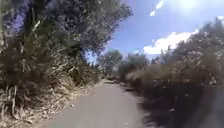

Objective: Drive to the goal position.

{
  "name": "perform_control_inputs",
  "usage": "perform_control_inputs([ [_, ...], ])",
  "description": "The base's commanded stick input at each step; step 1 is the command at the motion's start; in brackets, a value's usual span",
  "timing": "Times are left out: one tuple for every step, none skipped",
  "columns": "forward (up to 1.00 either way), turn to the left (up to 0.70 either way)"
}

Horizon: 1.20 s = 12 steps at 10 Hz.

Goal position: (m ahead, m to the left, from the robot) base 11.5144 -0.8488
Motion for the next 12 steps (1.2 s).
perform_control_inputs([
  [1.0,0.0],
  [1.0,0.0],
  [1.0,0.0],
  [1.0,0.0],
  [1.0,0.0],
  [1.0,0.0],
  [1.0,0.0],
  [1.0,0.0],
  [1.0,0.0],
  [1.0,0.0],
  [1.0,0.0],
  [1.0,0.0],
])
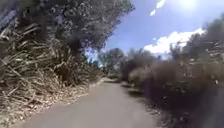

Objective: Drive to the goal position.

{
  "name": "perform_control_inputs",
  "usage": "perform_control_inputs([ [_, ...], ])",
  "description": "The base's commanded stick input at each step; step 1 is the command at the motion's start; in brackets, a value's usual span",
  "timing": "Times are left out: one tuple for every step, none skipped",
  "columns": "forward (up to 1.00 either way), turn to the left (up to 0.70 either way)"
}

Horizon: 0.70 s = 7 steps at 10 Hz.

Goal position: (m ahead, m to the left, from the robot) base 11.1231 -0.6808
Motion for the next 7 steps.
perform_control_inputs([
  [1.0,0.0],
  [1.0,0.0],
  [1.0,0.0],
  [1.0,0.0],
  [1.0,0.3],
  [1.0,0.35],
  [1.0,0.4],
])
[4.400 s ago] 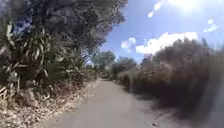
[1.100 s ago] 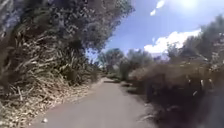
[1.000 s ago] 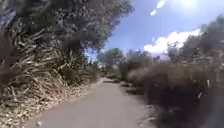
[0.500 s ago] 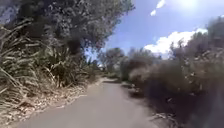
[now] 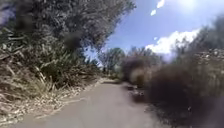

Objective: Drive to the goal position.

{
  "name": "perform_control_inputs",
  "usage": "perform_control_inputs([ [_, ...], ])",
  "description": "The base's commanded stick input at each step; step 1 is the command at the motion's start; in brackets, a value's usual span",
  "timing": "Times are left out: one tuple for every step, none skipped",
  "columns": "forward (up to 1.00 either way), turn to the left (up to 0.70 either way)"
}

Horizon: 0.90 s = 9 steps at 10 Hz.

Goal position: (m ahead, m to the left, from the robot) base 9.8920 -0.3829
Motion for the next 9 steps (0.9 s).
perform_control_inputs([
  [1.0,0.27],
  [1.0,0.14],
  [1.0,0.0],
  [1.0,0.0],
  [1.0,0.0],
  [1.0,0.0],
  [1.0,0.0],
  [1.0,0.0],
  [1.0,0.0],
])
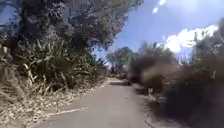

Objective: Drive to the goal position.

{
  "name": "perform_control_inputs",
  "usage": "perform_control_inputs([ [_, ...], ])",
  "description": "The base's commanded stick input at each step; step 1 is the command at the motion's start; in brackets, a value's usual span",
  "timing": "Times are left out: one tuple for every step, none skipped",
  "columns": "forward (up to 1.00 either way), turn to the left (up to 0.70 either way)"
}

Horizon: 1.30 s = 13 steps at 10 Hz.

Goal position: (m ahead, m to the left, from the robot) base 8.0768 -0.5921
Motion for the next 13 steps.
perform_control_inputs([
  [1.0,0.0],
  [1.0,0.0],
  [1.0,0.32],
  [1.0,0.18],
  [1.0,0.03],
  [1.0,0.0],
  [1.0,0.0],
  [1.0,0.0],
  [1.0,0.0],
  [1.0,0.0],
  [1.0,0.0],
  [1.0,0.0],
  [1.0,0.0],
])
